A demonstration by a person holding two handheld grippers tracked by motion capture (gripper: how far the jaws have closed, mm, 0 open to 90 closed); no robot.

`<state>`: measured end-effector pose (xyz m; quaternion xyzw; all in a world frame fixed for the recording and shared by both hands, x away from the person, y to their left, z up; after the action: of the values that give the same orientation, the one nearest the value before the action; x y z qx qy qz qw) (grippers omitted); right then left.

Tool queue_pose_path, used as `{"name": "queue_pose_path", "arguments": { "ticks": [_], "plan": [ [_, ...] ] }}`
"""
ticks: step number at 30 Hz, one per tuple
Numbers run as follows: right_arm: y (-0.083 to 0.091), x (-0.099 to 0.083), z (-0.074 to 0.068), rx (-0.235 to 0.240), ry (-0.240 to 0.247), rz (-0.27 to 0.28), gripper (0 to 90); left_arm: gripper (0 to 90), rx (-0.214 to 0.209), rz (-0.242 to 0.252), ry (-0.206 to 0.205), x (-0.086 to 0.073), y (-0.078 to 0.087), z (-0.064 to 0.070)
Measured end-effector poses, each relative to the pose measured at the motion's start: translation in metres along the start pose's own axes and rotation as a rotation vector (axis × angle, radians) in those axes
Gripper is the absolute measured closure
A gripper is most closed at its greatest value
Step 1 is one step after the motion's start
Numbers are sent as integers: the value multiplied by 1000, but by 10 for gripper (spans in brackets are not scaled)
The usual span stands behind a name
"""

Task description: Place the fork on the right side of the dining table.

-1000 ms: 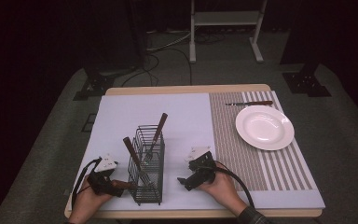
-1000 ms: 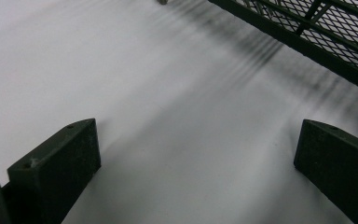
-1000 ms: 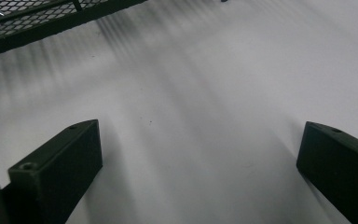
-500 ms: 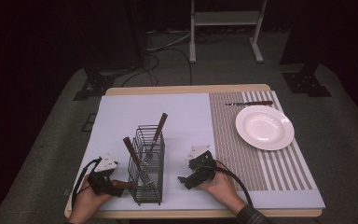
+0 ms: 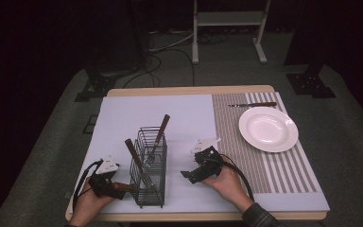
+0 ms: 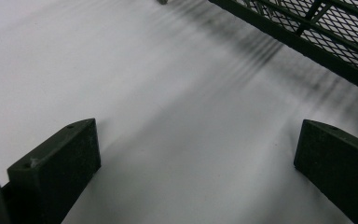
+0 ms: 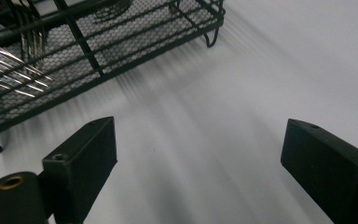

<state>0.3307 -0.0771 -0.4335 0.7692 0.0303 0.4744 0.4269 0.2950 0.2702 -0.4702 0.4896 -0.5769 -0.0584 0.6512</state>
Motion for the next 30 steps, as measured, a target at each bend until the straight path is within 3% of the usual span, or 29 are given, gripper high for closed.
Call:
{"name": "queue_pose_path", "arguments": {
  "ticks": [16,18,27,30],
  "plan": [
    [20,31,2,35,-9,74,97,0,1,-1,-2,0,0,0],
    [23,35,3,47,-12,85,142,0,1,-1,-3,0,0,0],
    [34,55,4,72,-30,149,159,0,1,-1,-1,0,0,0],
    [38,65,5,97,-46,189,232,0,0,-2,-2,0,0,0]
  ]
}}
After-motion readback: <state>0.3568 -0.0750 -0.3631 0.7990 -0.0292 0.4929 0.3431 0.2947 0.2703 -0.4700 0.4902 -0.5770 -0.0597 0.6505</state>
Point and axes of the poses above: each handheld gripper's, and its own axes: y roughly backward along the jaws, x roughly out of its top, z roughly to its right, the point moved 1 cm from there along -y, roughly forward along the jaws, and after that the axes turned 10 degrees about -y, right-handed, at the moved point
